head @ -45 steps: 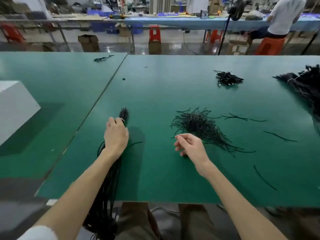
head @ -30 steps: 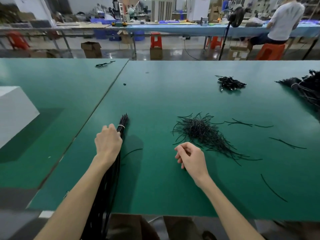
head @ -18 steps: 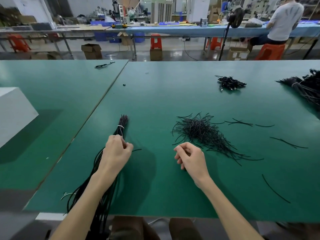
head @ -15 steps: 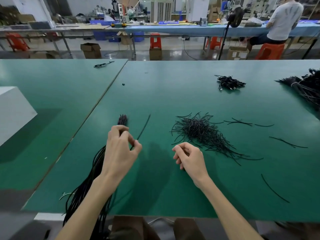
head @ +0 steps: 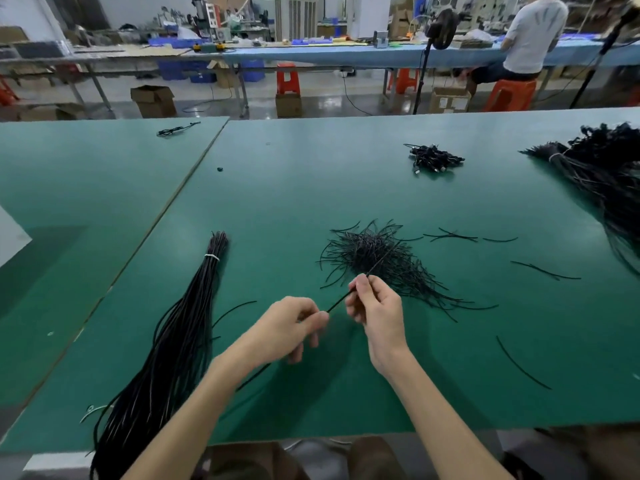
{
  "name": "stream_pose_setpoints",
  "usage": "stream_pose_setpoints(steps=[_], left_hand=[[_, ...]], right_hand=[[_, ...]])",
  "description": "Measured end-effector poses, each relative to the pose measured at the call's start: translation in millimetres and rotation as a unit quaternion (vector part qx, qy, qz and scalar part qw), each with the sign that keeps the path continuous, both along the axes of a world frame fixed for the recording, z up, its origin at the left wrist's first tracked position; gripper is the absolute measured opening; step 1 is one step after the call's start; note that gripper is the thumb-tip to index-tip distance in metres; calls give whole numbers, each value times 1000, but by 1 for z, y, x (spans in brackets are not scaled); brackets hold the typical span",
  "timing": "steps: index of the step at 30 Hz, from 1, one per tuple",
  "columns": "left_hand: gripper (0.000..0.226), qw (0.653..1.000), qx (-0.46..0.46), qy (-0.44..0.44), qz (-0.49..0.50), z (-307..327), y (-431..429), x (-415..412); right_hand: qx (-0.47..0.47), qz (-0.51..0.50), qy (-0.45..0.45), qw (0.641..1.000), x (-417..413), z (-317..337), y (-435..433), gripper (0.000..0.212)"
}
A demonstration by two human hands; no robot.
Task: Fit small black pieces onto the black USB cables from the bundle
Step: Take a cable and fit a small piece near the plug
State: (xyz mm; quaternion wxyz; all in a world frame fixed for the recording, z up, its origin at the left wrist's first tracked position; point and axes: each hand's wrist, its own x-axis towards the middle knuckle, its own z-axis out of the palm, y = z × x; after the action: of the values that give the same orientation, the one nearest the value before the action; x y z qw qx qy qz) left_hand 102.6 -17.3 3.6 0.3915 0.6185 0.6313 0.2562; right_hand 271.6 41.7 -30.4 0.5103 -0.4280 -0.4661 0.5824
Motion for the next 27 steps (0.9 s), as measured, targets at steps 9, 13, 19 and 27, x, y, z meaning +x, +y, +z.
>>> stream_pose_setpoints(steps=[9, 13, 19, 27], left_hand=[[43, 959, -103, -210, -158, 17, -41, -55], [38, 949, -12, -314, -13, 18, -13, -18], [30, 900, 70, -421, 95, 40, 47, 29], [29, 844, 116, -507, 134, 41, 84, 33]], right_hand=[[-27, -3, 34, 999, 0, -4, 5, 33], [12, 55, 11, 998, -2, 1, -2, 47], [44, 127, -40, 990, -3, 6, -7, 47], [67, 225, -122, 964, -1, 8, -8, 26]])
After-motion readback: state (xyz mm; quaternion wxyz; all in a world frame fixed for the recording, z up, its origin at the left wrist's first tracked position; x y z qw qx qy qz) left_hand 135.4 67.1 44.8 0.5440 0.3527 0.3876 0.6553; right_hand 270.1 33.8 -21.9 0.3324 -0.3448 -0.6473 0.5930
